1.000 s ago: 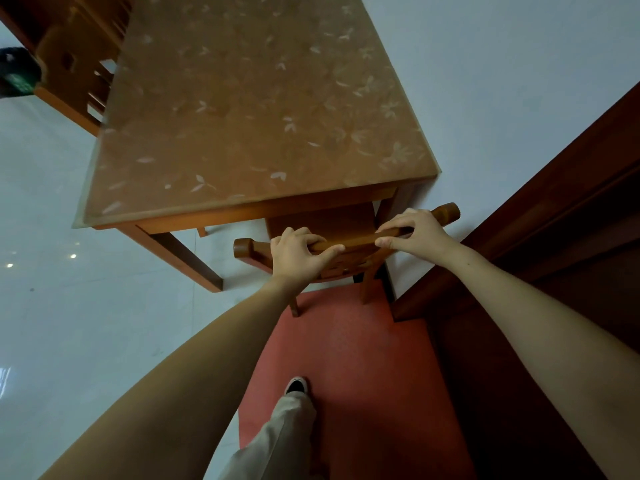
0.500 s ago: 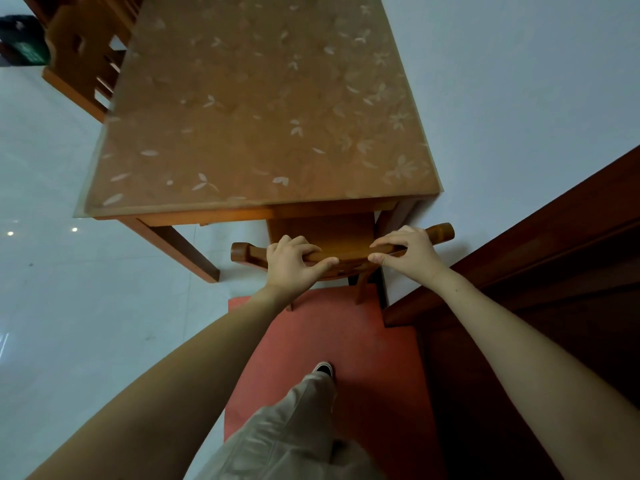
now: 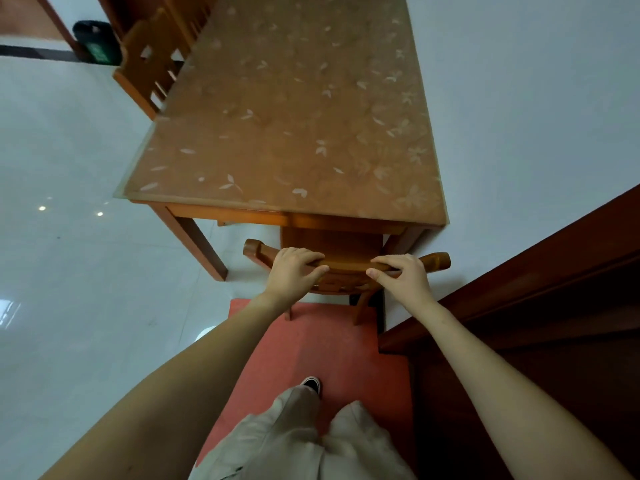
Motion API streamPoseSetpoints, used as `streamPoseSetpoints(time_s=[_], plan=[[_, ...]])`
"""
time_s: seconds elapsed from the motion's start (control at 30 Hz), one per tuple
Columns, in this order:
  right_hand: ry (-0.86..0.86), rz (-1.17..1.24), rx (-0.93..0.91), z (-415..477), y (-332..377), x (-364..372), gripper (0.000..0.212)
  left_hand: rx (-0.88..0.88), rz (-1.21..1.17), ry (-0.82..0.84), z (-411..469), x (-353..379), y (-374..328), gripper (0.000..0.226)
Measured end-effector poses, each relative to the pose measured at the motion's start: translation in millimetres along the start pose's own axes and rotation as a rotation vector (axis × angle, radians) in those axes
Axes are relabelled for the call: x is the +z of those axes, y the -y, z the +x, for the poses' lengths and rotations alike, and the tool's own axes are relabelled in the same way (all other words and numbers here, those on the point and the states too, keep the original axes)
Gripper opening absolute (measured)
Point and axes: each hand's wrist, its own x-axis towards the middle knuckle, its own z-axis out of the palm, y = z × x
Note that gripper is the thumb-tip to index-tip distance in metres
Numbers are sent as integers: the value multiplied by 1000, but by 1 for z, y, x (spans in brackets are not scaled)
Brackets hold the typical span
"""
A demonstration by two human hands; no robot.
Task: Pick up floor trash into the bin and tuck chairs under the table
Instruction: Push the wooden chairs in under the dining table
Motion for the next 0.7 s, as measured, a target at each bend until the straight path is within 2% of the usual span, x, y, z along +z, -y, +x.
streamPoseSetpoints(time_s=[0.1, 0.17, 0.33, 0.47, 0.53, 0.7], plan=[[-17, 69, -11, -12, 17, -3, 29, -62, -97, -46, -18, -10, -14, 32], [15, 75, -38, -19, 29, -9, 35, -92, -116, -71, -32, -17, -24, 41], [7, -119, -332, -35, 52, -23, 49, 29, 144, -162, -70, -32, -42, 60], [2, -206, -509, -53, 76, -27, 60, 9, 314, -246, -107, -48, -61, 63], [22, -234, -564, -64, 86, -21, 62, -38, 341, -283, -130, -52, -66, 62], [172, -239, -681, -96, 108, 14, 70, -288, 321, -361, -207, -45, -64, 59]])
